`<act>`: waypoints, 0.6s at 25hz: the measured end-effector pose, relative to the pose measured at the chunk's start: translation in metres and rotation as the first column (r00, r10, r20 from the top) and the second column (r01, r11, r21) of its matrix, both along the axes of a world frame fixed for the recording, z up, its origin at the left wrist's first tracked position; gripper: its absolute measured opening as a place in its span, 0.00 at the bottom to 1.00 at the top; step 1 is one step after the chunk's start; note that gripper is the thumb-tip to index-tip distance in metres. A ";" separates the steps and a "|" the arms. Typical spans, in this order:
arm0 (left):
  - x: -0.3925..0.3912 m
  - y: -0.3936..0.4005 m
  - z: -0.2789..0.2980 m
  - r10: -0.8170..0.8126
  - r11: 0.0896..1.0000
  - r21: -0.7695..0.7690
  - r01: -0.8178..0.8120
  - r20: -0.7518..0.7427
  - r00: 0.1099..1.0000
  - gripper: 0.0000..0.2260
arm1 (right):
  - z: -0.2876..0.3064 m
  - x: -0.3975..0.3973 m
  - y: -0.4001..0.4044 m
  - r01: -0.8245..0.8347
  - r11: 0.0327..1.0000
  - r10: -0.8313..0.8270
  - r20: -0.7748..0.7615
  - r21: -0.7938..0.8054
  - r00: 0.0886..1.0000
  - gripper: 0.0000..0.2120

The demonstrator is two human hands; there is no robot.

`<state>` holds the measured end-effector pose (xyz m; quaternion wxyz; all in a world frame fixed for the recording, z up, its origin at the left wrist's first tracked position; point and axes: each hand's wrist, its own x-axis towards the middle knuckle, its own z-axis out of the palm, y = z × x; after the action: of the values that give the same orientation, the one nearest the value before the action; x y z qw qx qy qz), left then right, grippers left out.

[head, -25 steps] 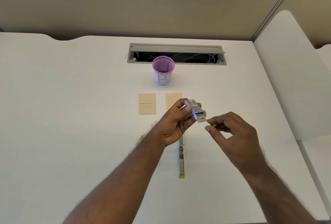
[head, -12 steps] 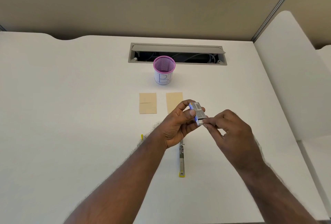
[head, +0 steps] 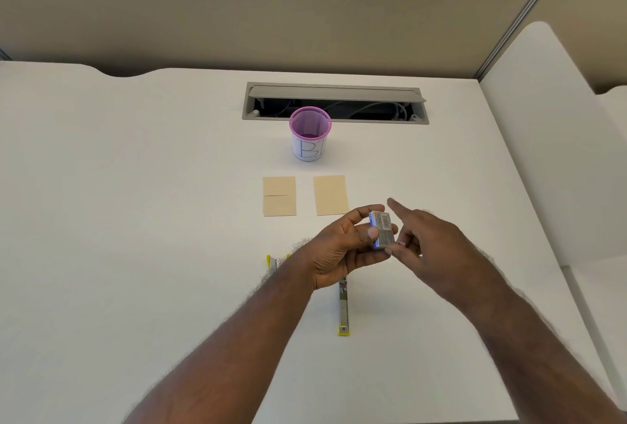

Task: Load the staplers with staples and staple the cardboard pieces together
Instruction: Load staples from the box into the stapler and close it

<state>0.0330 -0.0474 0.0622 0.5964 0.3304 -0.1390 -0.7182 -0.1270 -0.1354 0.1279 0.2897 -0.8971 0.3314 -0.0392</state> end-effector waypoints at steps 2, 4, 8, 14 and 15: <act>-0.002 0.002 -0.002 -0.043 0.999 0.019 0.042 0.042 0.998 0.17 | 0.001 0.001 -0.007 -0.096 0.995 0.096 -0.108 0.009 0.990 0.30; -0.005 0.003 -0.005 -0.069 0.997 0.043 0.066 0.072 0.995 0.17 | 0.000 0.002 -0.012 -0.163 0.986 0.165 -0.157 0.028 0.974 0.29; -0.008 0.004 -0.010 -0.061 0.994 0.094 0.051 0.104 0.993 0.18 | -0.013 0.000 -0.021 -0.199 0.979 0.204 -0.208 0.048 0.957 0.23; -0.001 0.002 -0.014 0.223 0.932 0.202 -0.301 0.334 0.916 0.14 | -0.052 0.007 -0.064 -0.043 0.999 0.035 -0.337 -0.017 0.941 0.19; 0.000 0.003 -0.015 0.237 0.918 0.203 -0.340 0.405 0.883 0.14 | -0.061 0.011 -0.069 -0.019 1.000 0.011 -0.372 -0.018 0.928 0.17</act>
<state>0.0329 -0.0445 0.0476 0.6097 0.5554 -0.1000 -0.5566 -0.1158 -0.2048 0.0667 0.2122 -0.8938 0.3731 0.1301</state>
